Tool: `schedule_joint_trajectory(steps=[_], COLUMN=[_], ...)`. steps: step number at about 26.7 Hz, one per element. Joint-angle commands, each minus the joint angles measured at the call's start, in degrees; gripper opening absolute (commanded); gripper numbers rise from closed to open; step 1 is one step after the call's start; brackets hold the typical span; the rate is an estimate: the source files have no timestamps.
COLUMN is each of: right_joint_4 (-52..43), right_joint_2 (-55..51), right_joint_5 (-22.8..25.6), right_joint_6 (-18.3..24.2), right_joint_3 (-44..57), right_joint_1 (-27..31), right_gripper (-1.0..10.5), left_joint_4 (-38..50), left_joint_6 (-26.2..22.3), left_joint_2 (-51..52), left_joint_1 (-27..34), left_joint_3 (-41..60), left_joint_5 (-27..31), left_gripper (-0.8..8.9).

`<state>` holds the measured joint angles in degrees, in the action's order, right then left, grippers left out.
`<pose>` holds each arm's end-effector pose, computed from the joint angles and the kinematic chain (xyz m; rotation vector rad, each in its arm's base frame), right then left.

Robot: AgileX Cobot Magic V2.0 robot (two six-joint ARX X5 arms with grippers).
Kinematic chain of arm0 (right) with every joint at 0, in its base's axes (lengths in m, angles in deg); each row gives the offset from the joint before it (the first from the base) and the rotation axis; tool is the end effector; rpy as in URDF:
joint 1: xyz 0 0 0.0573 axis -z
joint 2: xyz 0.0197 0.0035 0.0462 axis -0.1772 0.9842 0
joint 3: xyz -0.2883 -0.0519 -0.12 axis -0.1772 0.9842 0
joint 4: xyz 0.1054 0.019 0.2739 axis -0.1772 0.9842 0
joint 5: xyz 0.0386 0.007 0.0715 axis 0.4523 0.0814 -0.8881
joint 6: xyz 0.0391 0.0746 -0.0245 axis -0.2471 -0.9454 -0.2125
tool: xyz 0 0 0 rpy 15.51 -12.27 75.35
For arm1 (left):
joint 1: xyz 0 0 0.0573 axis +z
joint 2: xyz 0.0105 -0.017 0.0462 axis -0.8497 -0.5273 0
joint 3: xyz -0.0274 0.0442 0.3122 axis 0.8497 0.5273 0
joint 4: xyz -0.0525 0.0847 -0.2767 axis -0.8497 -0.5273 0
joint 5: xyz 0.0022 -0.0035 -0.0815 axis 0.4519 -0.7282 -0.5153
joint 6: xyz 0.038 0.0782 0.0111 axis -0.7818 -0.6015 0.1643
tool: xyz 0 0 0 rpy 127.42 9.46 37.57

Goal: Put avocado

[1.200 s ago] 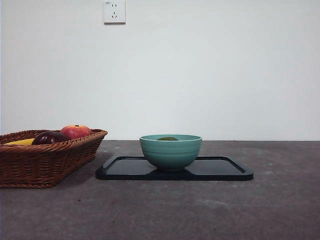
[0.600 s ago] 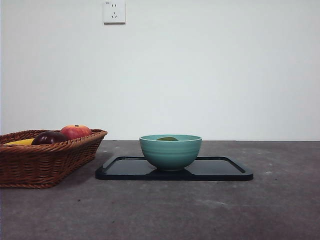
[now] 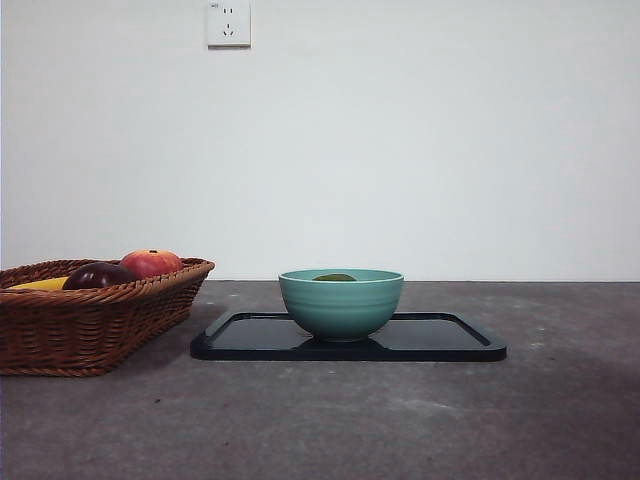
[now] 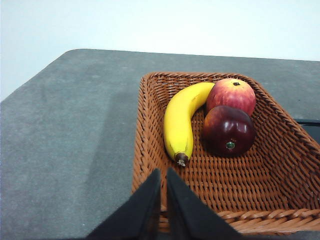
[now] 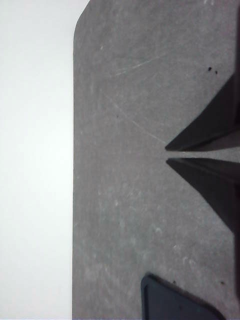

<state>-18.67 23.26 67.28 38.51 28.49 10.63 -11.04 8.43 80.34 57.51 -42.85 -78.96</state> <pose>0.1266 -0.0072 0.1802 0.0248 0.0984 -0.0930 0.1305 -0.0015 0.1508 -0.0427 0.1550 -0.0085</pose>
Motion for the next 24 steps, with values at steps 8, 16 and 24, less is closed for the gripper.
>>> schedule_joint_trajectory(steps=[8, 16, 24], right_joint_4=[-1.81, -1.57, -0.44], right_joint_2=[-0.76, -0.76, -0.76], right_joint_5=[-6.21, -6.25, -2.86], right_joint_6=[1.03, 2.29, 2.32], right_joint_3=[4.98, 5.49, 5.49], right_joint_1=[1.33, 1.55, 1.53], right_gripper=[0.2, 0.2, 0.2], left_joint_4=[-0.44, -0.44, -0.44], left_joint_6=[0.35, 0.35, 0.35], left_joint_2=[0.02, 0.02, 0.02], left_joint_1=[-0.11, -0.11, -0.11], left_joint_3=[1.18, 1.18, 1.18], left_joint_5=[0.20, 0.20, 0.20], left_gripper=[0.19, 0.19, 0.19])
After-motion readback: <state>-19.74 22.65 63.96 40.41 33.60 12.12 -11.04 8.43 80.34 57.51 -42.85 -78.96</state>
